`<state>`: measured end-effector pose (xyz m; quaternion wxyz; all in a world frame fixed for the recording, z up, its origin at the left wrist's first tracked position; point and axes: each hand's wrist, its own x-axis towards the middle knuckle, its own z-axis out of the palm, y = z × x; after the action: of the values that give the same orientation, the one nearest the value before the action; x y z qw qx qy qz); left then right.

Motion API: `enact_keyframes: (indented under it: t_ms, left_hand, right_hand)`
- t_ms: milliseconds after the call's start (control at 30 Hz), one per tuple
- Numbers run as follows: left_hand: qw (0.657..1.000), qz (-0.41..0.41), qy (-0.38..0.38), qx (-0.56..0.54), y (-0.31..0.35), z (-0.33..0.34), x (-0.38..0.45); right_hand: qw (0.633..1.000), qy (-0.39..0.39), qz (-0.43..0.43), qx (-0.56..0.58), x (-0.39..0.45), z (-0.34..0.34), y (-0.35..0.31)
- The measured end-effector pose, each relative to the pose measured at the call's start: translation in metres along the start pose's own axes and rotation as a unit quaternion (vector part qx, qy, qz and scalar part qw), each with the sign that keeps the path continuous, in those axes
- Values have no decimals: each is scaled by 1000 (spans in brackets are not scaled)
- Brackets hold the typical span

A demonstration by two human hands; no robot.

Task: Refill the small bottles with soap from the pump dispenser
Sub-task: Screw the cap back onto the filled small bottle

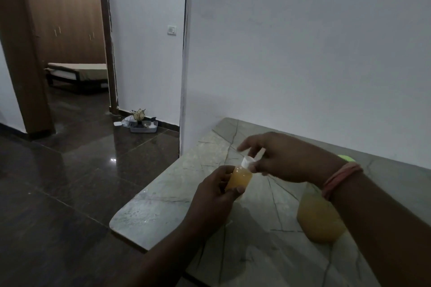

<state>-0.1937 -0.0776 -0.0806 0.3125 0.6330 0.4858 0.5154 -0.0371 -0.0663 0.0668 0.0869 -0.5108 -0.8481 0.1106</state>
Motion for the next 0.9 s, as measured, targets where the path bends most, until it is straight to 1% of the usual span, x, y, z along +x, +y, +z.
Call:
enact_keyframes:
  t_ms: [67, 133, 167, 233, 300, 333, 433, 567, 667, 767, 900]
  left_hand:
    - [1000, 4, -2, 6, -1, 1, 1]
    - [1000, 1, 1, 3, 0, 1, 0]
    - [1000, 1, -1, -1, 0, 1, 0]
    - [1000, 5, -6, -13, -1, 1, 0]
    - [1000, 2, -10, -20, 0, 0, -1]
    - [1000, 1, -11, -18, 0, 0, -1]
    - [1000, 5, -19, -9, 0, 0, 0]
    - [999, 24, -42, -2, 2, -1, -1]
    - [998, 34, -51, 4, 3, -2, -2]
    - [998, 49, -43, 15, 4, -1, -1]
    - [996, 68, -9, 48, 0, 2, 2]
  right_hand:
    - [1000, -11, 23, 3, 4, 8, -2]
    - [996, -12, 89, -1, 6, 10, -4]
    - [995, -11, 97, -23, 6, 10, -3]
    - [998, -8, 53, -45, 7, 9, -1]
    - [999, -25, -5, -31, 8, 8, -2]
    - [999, -29, -19, -33, 8, 9, -2]
    - [991, -19, -52, -123, 11, 11, -4]
    - [965, -68, -89, -236, 5, 4, -3]
    - [941, -56, -120, -310, 1, -2, 0]
    - [943, -40, -128, -305, 1, -4, 2]
    - [956, -39, -104, -273, 0, -5, 0]
